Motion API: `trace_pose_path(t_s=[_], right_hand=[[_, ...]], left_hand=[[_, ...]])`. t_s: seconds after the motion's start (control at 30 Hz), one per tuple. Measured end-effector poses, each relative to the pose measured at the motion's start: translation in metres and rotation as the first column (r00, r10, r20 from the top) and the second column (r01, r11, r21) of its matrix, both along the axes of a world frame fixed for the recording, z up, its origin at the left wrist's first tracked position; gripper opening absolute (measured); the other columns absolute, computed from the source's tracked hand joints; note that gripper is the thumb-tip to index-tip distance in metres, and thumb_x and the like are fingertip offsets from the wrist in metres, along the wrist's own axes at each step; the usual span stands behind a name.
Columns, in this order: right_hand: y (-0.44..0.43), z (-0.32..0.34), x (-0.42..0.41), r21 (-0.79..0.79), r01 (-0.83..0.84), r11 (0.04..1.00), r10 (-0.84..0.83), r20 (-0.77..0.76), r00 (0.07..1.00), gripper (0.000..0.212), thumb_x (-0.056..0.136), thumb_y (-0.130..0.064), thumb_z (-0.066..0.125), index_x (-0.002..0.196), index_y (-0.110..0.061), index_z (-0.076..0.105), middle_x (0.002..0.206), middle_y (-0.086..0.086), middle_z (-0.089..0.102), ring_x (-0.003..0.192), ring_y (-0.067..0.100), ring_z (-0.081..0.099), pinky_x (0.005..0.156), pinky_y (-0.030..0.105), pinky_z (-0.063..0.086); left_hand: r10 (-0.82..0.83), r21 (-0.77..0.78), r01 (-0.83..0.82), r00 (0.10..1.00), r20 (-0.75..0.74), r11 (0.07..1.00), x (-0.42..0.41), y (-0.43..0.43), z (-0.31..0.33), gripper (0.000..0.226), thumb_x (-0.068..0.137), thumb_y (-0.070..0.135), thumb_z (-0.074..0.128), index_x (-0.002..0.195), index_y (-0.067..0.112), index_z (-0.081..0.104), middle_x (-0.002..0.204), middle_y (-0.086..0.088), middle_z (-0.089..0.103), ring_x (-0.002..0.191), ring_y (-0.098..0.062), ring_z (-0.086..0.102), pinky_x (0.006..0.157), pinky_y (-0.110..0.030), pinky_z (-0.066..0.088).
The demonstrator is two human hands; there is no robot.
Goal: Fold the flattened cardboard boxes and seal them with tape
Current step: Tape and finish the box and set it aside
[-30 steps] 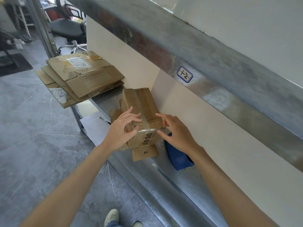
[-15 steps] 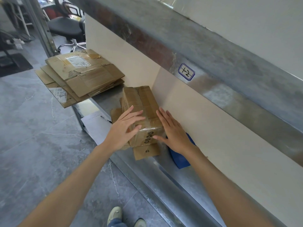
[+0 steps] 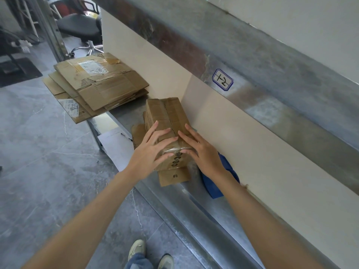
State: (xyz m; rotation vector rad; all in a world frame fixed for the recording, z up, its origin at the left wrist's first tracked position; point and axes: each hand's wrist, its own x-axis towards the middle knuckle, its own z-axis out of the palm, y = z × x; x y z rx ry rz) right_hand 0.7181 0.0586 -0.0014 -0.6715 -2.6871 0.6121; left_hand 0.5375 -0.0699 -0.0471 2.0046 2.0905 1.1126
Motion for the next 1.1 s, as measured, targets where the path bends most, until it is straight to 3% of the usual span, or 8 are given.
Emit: trace_pose_path(t_s=[0.17,0.33,0.5,0.63,0.73,0.9,1.0,1.1], right_hand=[[0.012,0.005,0.003,-0.188,-0.027,0.982,0.032,0.023,0.999,0.061,0.09,-0.043,0.066,0.146,-0.033,0.045,0.161,-0.018,0.022,0.142,0.004,0.032,0.114,0.038,0.039],[0.008,0.004,0.001,-0.406,-0.014,0.914,-0.019,-0.078,0.997,0.056,0.09,-0.03,0.07,0.142,-0.024,0.052,0.159,-0.013,0.03,0.144,0.004,0.029,0.119,0.034,0.031],[0.002,0.005,0.006,-0.523,0.107,0.845,-0.172,-0.076,0.982,0.084,0.079,-0.056,0.069,0.152,-0.034,0.034,0.158,-0.009,0.031,0.141,0.007,0.033,0.115,0.038,0.036],[0.002,0.007,0.004,-0.592,0.162,0.79,-0.242,-0.057,0.969,0.084,0.081,-0.041,0.078,0.153,-0.029,0.035,0.148,-0.007,0.049,0.134,0.01,0.047,0.112,0.041,0.042],[0.005,0.011,0.0,-0.626,0.169,0.762,-0.256,-0.052,0.965,0.081,0.081,-0.025,0.08,0.151,-0.023,0.039,0.147,-0.005,0.051,0.134,0.008,0.049,0.114,0.039,0.04],[0.002,0.016,-0.006,-0.675,0.176,0.717,-0.234,0.005,0.972,0.079,0.085,-0.009,0.076,0.151,-0.027,0.037,0.147,-0.009,0.049,0.134,0.003,0.047,0.117,0.032,0.036],[0.0,0.021,-0.014,-0.693,0.188,0.696,-0.229,0.035,0.973,0.078,0.087,-0.005,0.073,0.152,-0.024,0.035,0.143,-0.014,0.051,0.132,0.001,0.048,0.112,0.021,0.036],[-0.007,0.023,-0.024,-0.667,0.286,0.688,-0.375,0.011,0.927,0.072,0.089,-0.004,0.071,0.151,-0.02,0.038,0.143,-0.015,0.048,0.133,0.007,0.046,0.106,0.015,0.038]], left_hand=[[0.004,0.004,-0.004,0.996,0.094,1.0,0.001,0.0,0.001,0.049,0.096,0.052,0.053,0.139,0.03,0.057,0.15,0.005,0.045,0.154,-0.02,0.011,0.12,-0.045,0.026],[0.043,-0.046,-0.038,0.992,0.117,0.998,0.004,-0.002,0.012,0.057,0.093,0.061,0.05,0.14,0.029,0.057,0.15,0.006,0.046,0.153,-0.02,0.016,0.117,-0.052,0.033],[0.006,-0.167,0.006,0.998,0.068,0.986,-0.007,-0.007,0.025,0.085,0.082,0.06,0.068,0.154,0.034,0.032,0.157,0.018,0.031,0.152,-0.01,0.012,0.12,-0.044,0.028],[-0.067,-0.241,0.094,0.991,0.116,0.966,-0.032,-0.008,0.035,0.105,0.065,0.078,0.072,0.154,0.042,0.03,0.162,0.025,0.015,0.148,0.0,0.015,0.117,-0.039,0.024],[-0.087,-0.273,0.116,0.989,0.117,0.955,-0.066,-0.002,0.043,0.111,0.057,0.082,0.073,0.152,0.038,0.035,0.162,0.019,0.021,0.15,-0.005,0.015,0.12,-0.044,0.02],[-0.053,-0.293,0.083,0.993,0.109,0.953,-0.12,0.021,0.051,0.109,0.061,0.052,0.087,0.153,0.027,0.035,0.162,0.005,0.026,0.151,-0.018,0.017,0.121,-0.055,0.019],[-0.085,-0.324,0.162,0.967,0.238,0.932,-0.142,0.033,0.051,0.115,0.056,0.048,0.089,0.155,0.024,0.033,0.16,0.003,0.03,0.149,-0.019,0.022,0.121,-0.042,0.019],[-0.081,-0.301,0.189,0.938,0.338,0.935,-0.151,0.039,0.046,0.107,0.06,0.042,0.089,0.152,0.022,0.039,0.153,0.001,0.041,0.141,-0.018,0.037,0.116,-0.036,0.028]])
